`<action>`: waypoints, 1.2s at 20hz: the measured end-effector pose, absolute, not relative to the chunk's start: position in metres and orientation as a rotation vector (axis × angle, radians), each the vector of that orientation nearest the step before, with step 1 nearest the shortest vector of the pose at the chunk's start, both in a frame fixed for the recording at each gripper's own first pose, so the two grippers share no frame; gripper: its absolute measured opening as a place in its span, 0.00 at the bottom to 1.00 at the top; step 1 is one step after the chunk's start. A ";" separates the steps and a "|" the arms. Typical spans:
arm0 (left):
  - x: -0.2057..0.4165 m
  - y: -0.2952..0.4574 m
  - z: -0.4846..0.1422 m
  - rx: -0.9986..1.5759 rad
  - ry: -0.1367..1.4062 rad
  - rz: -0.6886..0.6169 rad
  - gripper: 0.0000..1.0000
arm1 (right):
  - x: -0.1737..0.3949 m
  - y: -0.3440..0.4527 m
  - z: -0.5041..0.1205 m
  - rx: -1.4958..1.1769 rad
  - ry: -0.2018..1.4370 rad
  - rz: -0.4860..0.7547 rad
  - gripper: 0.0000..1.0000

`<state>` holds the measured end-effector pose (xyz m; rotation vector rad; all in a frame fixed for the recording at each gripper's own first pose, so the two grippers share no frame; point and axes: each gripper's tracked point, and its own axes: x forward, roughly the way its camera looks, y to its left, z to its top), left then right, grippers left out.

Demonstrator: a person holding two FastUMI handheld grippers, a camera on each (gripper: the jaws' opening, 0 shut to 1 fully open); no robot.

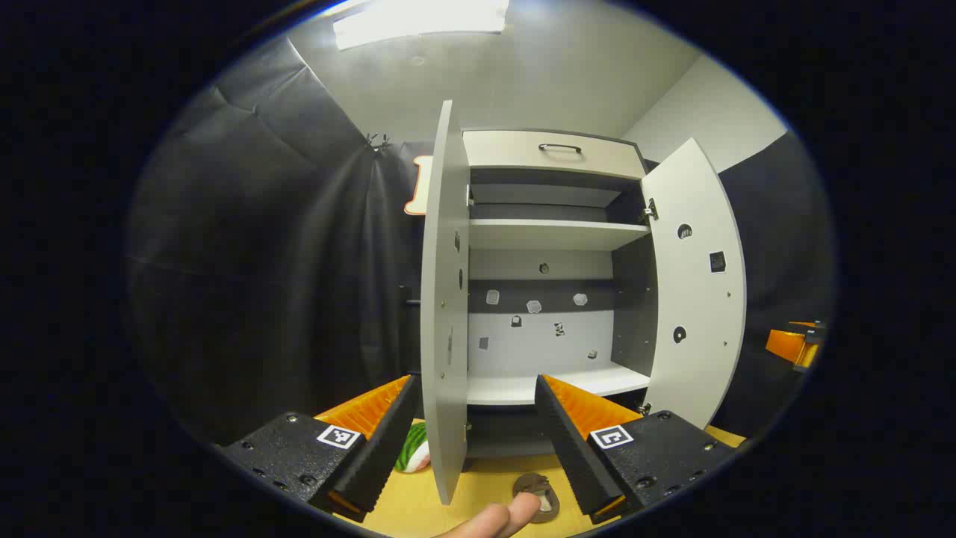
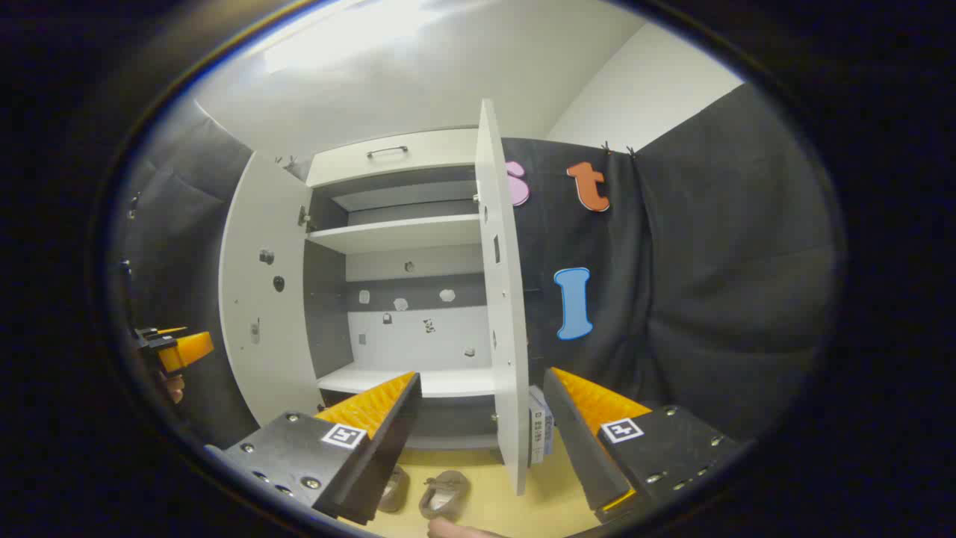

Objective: Grab one shoe with the right hand and put it into the shoe cabinet, grab the other shoe with the left hand and put it into the shoe cabinet; then close the right door with the right hand and the left door with the left hand.

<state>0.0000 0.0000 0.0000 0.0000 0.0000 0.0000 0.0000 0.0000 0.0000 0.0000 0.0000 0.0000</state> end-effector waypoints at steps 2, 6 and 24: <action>0.004 -0.002 -0.004 -0.013 0.010 -0.014 0.96 | -0.001 0.002 -0.004 0.006 0.007 0.011 0.98; 0.010 0.005 -0.013 -0.026 0.022 -0.021 0.93 | 0.002 0.006 -0.010 -0.018 0.007 0.022 0.98; -0.013 0.037 -0.052 -0.058 0.010 -0.027 0.96 | 0.086 0.069 -0.226 -0.047 0.326 0.034 0.98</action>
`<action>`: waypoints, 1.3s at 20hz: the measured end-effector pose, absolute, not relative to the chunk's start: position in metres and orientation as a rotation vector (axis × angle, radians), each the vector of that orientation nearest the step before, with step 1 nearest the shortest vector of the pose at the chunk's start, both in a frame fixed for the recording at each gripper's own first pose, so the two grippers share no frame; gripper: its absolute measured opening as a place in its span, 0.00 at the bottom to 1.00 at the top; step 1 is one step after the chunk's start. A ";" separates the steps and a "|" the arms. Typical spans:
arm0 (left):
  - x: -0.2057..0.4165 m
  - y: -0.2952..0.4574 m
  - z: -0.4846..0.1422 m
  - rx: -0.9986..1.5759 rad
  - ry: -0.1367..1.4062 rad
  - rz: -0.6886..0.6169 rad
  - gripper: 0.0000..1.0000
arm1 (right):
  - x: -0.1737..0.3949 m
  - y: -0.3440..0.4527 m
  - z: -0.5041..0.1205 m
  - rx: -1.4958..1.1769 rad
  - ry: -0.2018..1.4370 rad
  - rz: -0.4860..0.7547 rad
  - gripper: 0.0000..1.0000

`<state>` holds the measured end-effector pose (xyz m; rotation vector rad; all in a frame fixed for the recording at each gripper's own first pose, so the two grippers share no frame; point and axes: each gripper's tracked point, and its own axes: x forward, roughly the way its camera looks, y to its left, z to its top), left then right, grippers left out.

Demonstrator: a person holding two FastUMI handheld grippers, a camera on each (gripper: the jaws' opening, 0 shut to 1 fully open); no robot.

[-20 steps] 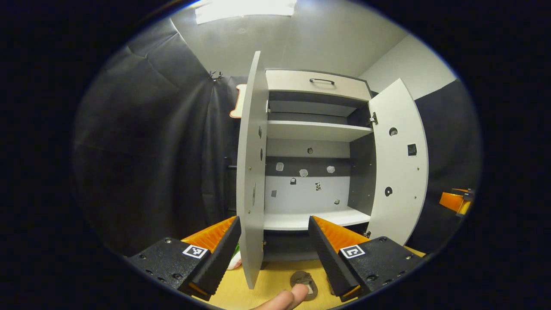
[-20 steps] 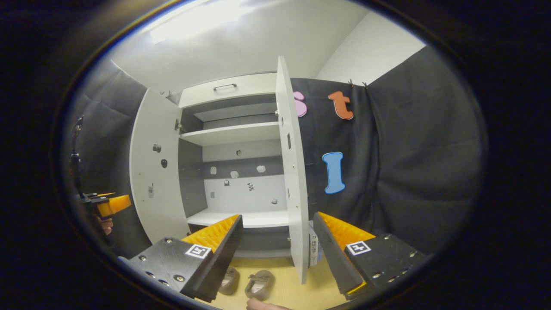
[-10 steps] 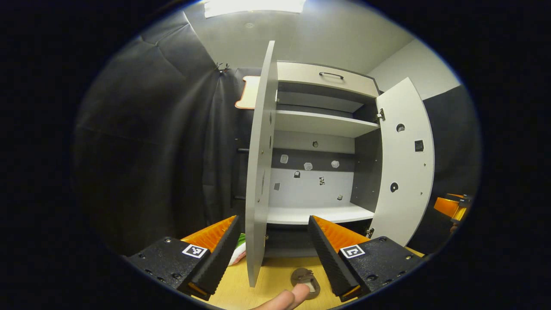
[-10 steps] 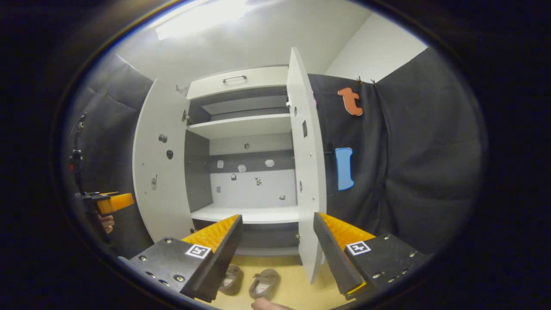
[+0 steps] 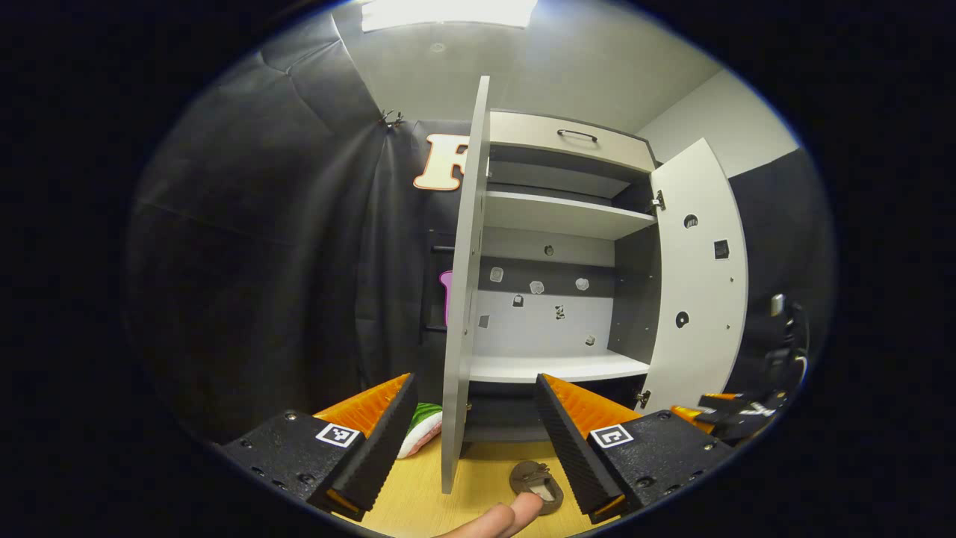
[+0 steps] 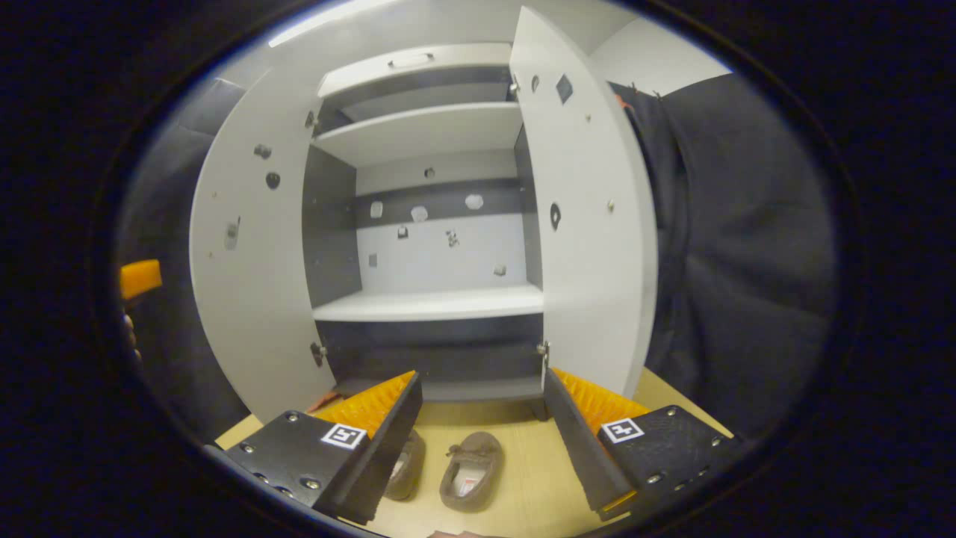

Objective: Grab one shoe with the right hand and put it into the shoe cabinet, grab the other shoe with the left hand and put it into the shoe cabinet; then close the right door with the right hand and the left door with the left hand.

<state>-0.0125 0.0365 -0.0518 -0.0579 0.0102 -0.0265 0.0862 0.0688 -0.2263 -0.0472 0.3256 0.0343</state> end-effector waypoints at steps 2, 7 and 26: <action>-0.021 0.037 -0.053 -0.041 -0.002 -0.032 0.96 | 0.091 0.077 -0.266 -0.036 0.404 0.052 0.99; -0.038 0.036 -0.055 -0.051 -0.017 -0.058 0.96 | 0.103 0.092 -0.354 -0.054 0.538 0.051 0.99; -0.040 0.054 -0.082 -0.069 0.004 -0.021 0.96 | 0.118 0.099 -0.522 -0.048 0.785 0.066 0.05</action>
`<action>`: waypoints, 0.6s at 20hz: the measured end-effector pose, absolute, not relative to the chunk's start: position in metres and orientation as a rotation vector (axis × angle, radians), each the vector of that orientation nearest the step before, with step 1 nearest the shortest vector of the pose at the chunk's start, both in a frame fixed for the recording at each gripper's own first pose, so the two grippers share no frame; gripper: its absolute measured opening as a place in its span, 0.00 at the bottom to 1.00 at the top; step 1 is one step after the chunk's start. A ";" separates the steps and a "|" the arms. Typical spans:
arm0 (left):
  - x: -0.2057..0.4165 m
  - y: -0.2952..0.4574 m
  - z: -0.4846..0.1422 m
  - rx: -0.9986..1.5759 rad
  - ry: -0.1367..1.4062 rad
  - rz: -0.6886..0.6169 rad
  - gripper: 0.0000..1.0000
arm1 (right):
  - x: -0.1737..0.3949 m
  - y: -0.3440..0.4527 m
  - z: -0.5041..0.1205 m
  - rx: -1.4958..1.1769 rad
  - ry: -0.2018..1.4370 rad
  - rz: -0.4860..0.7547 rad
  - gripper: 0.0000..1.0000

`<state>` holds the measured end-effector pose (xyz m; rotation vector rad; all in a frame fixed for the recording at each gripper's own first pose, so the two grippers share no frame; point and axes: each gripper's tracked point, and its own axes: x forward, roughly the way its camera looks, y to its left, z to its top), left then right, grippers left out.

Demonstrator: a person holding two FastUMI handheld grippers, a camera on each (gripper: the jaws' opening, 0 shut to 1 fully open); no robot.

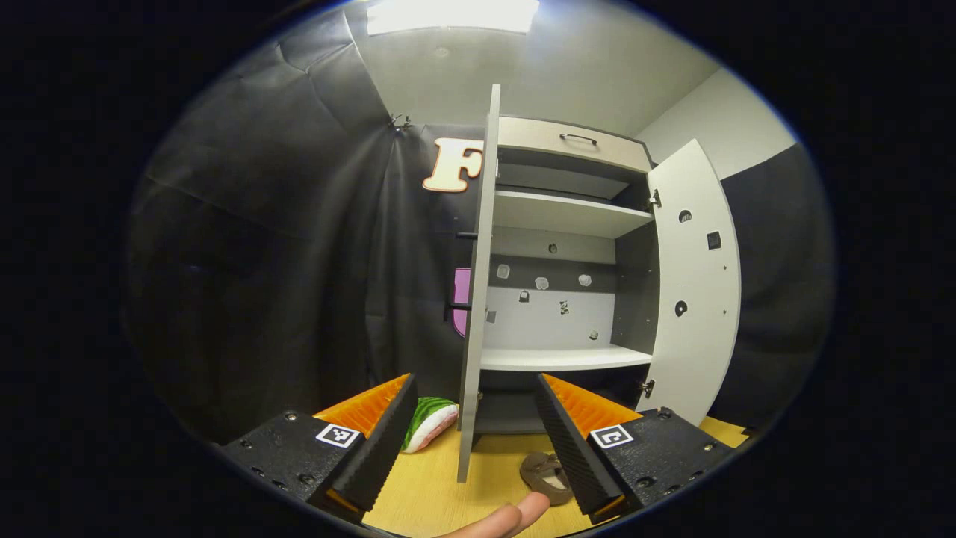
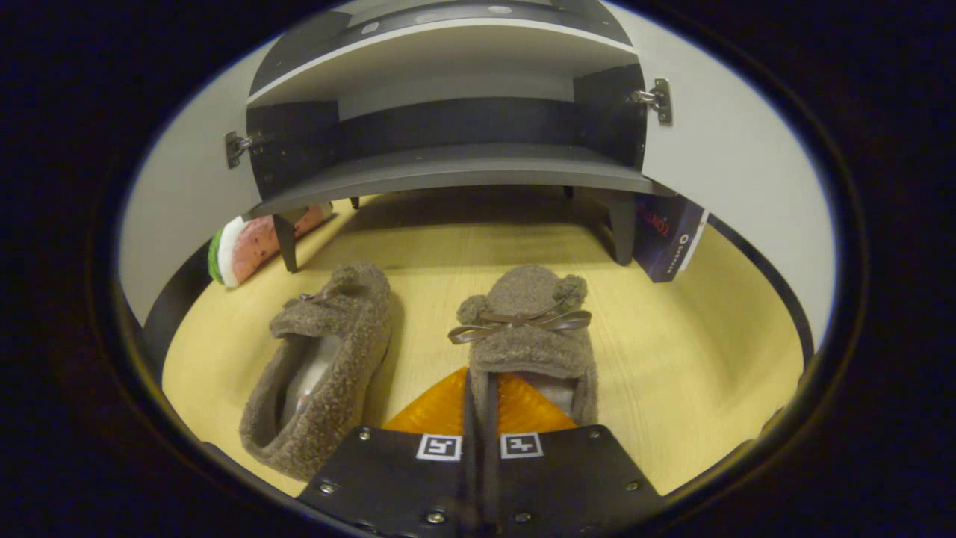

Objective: Grab one shoe with the right hand and put it into the shoe cabinet, grab the other shoe with the left hand and put it into the shoe cabinet; then close the right door with the right hand and the left door with the left hand.

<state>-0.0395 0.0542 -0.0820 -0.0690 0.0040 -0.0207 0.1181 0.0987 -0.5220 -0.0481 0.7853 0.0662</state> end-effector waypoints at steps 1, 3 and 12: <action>-0.039 0.050 -0.083 -0.069 0.008 -0.029 0.96 | 0.118 0.100 -0.516 -0.010 0.760 0.092 0.05; -0.040 0.042 -0.086 -0.060 0.012 -0.048 0.96 | 0.117 0.101 -0.507 0.029 0.704 0.128 0.01; -0.043 0.010 -0.099 -0.065 0.017 -0.145 0.96 | 0.116 0.097 -0.371 0.019 0.369 0.189 0.00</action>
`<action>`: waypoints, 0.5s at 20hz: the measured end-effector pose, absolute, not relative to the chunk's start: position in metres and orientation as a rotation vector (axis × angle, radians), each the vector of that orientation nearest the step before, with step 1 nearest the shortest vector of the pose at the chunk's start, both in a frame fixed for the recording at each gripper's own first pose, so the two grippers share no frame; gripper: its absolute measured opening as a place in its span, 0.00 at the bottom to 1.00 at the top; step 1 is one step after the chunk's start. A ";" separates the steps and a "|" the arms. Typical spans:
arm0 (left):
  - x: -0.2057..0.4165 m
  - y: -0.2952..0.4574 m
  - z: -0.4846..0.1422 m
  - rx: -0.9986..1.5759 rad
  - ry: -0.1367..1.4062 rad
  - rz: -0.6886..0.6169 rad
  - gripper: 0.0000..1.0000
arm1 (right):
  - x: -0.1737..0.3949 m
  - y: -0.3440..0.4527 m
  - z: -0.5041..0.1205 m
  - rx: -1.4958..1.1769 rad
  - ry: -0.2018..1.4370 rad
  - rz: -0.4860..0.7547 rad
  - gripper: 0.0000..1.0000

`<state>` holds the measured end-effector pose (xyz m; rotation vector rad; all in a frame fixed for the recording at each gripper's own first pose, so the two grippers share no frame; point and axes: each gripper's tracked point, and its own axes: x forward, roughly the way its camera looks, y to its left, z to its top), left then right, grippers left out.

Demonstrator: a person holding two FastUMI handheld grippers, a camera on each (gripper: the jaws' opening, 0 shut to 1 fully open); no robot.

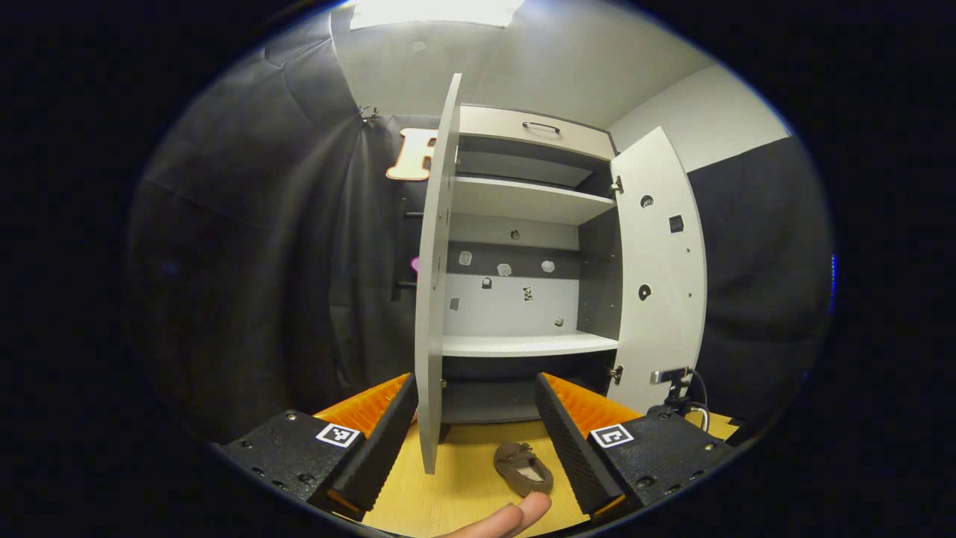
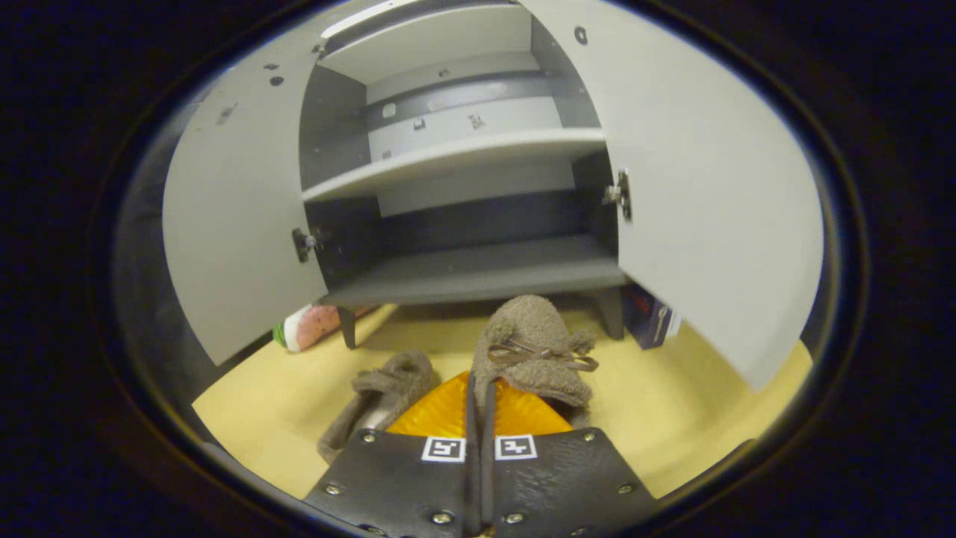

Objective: Grab one shoe with the right hand and put it into the shoe cabinet, grab the other shoe with the left hand and put it into the shoe cabinet; then close the right door with the right hand and the left door with the left hand.

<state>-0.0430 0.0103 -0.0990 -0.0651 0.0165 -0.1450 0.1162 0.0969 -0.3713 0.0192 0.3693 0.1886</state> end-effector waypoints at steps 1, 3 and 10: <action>-0.041 0.013 -0.098 -0.063 0.006 -0.139 0.96 | 0.116 0.099 -0.342 0.017 0.329 0.199 0.00; -0.034 0.017 -0.099 -0.062 0.001 -0.120 0.96 | 0.117 0.102 -0.289 -0.006 0.266 0.222 0.00; -0.006 0.008 -0.106 -0.062 0.015 -0.134 0.96 | 0.155 0.127 -0.130 -0.149 0.085 0.259 0.01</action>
